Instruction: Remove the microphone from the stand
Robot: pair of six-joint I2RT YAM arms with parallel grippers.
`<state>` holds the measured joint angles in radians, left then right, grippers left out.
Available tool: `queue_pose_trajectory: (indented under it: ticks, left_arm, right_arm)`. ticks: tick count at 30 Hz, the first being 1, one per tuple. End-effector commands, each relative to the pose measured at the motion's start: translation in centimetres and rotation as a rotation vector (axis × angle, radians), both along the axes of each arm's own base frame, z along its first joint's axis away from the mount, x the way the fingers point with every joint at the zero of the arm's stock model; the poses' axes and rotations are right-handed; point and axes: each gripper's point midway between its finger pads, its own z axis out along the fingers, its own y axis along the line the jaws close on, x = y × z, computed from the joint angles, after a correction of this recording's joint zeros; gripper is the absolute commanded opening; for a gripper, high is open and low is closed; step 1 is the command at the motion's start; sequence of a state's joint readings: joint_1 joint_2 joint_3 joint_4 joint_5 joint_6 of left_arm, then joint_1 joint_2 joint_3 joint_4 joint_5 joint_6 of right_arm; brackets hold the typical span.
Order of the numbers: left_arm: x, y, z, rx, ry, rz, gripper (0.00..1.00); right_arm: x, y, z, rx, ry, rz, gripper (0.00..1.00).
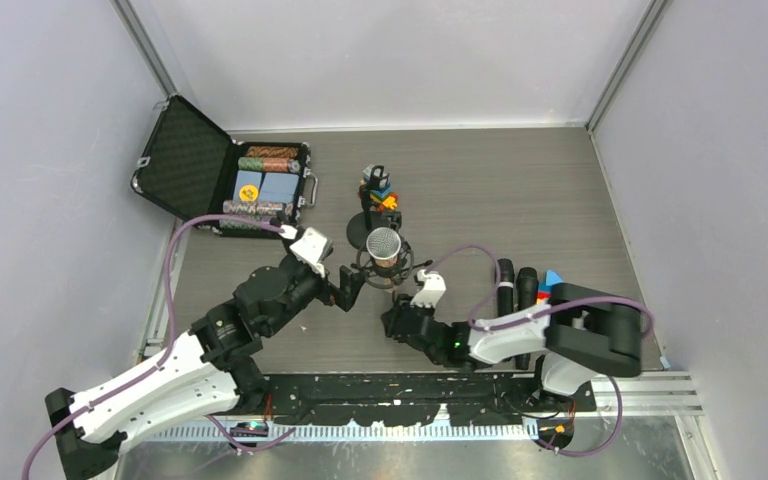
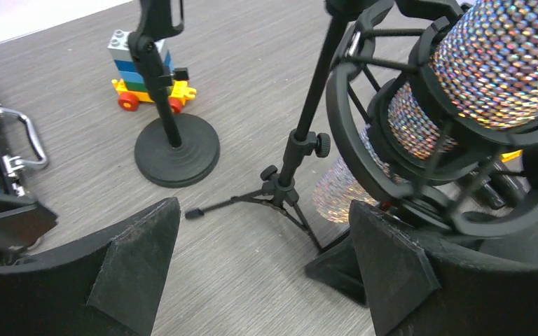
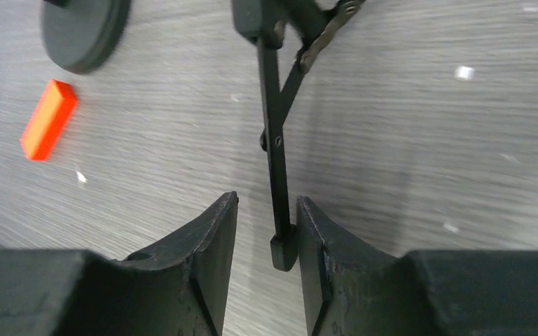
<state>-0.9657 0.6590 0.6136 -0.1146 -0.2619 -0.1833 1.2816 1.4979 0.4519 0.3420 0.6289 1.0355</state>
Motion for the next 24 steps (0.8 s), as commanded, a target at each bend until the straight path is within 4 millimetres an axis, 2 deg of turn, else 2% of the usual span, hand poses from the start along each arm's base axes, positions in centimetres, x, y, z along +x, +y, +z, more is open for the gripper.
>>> queue_pose_trajectory:
  ticks: [1,4,5,6,7,8,9,10,11,12,13,14,15,16,17,18,19,20,21,24]
  left_arm:
    - [0.1,1.8,3.2,-0.061,-0.041,0.07,0.94]
    - [-0.1,2.9,3.8,-0.069,-0.049,0.094,0.94]
    - [-0.2,3.3,4.0,-0.074,-0.051,0.104,0.94]
    - [-0.2,3.6,4.2,-0.082,-0.056,0.111,0.94]
    - [-0.3,3.9,4.4,-0.09,-0.063,0.121,0.94]
    - [-0.3,4.3,4.6,-0.097,-0.07,0.131,0.94]
    - [-0.3,4.6,4.6,-0.101,-0.076,0.141,0.95]
    - [-0.3,4.8,4.6,-0.101,-0.08,0.149,0.95]
    - [-0.2,5.0,4.4,-0.094,-0.082,0.159,0.96]
    - [-0.1,5.1,4.1,-0.085,-0.081,0.163,0.96]
    - [0.0,5.1,3.8,-0.075,-0.08,0.166,0.96]
    - [0.0,4.9,3.6,-0.069,-0.078,0.162,0.96]
    - [-0.2,4.6,3.5,-0.065,-0.078,0.139,0.96]
    - [-0.5,4.1,3.4,-0.061,-0.081,0.106,0.96]
    - [-0.9,3.4,3.5,-0.058,-0.086,0.057,0.96]
    - [-1.3,3.0,3.6,-0.051,-0.099,0.017,0.96]
    - [-1.9,2.4,3.7,-0.042,-0.113,-0.038,0.97]
    - [-2.6,1.8,3.8,-0.035,-0.132,-0.097,0.99]
    - [-3.3,1.3,3.7,-0.026,-0.151,-0.153,0.99]
    - [-4.7,0.6,2.3,0.029,-0.188,-0.272,1.0]
  right_arm:
    - [-0.4,5.8,1.2,0.193,0.031,0.048,0.44]
    - [-0.5,6.2,1.5,0.223,0.034,0.051,0.45]
    - [-0.6,5.5,1.2,0.213,0.033,0.044,0.46]
    - [-0.5,5.3,2.1,0.235,0.026,0.037,0.46]
    - [-0.6,4.4,1.9,0.226,0.024,0.029,0.46]
    - [-0.7,4.0,2.9,0.246,0.015,0.031,0.47]
    - [-0.8,3.2,2.9,0.24,0.015,0.028,0.47]
    - [-1.0,2.6,4.2,0.26,0.011,0.024,0.47]
    - [-1.2,1.6,3.7,0.229,0.017,0.019,0.47]
    - [-1.3,1.0,5.0,0.263,0.007,0.017,0.47]
    - [-1.3,0.3,5.0,0.251,0.005,0.006,0.47]
    - [-1.3,-0.1,6.5,0.295,-0.005,-0.004,0.47]
    - [-1.1,-1.0,6.5,0.283,-0.01,-0.028,0.47]
    - [-0.9,-1.4,7.9,0.332,-0.018,-0.053,0.47]
    - [-0.5,-2.7,7.7,0.302,-0.03,-0.1,0.46]
    - [-0.3,-3.3,9.1,0.349,-0.037,-0.131,0.45]
    - [0.1,-4.5,9.1,0.33,-0.056,-0.176,0.43]
    - [0.4,-5.0,10.5,0.38,-0.068,-0.2,0.43]
    - [0.7,-5.8,10.8,0.382,-0.087,-0.233,0.42]
    - [1.6,-7.5,13.3,0.47,-0.127,-0.299,0.4]
